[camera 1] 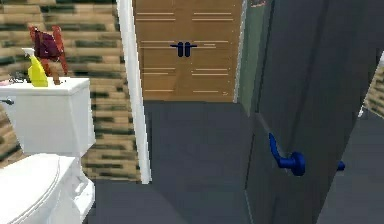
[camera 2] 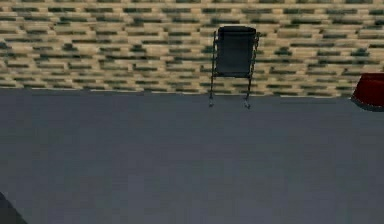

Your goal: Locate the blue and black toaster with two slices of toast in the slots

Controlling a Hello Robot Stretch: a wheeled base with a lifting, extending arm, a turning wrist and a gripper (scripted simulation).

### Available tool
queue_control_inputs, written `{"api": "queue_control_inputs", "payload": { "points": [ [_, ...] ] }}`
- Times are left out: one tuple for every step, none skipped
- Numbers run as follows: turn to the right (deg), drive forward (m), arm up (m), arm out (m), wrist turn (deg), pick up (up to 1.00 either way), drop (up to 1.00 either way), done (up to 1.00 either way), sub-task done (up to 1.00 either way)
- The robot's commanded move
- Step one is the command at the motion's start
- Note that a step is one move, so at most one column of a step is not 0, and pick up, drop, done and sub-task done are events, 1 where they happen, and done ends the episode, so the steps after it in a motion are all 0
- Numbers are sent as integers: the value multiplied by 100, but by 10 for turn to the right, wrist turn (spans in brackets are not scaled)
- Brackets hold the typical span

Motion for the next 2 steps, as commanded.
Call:
{"api": "queue_control_inputs", "payload": {
  "points": [
    [0,100,0,0,0,0,0,0,0],
    [-30,0,0,0,0,0,0,0,0]
  ]
}}
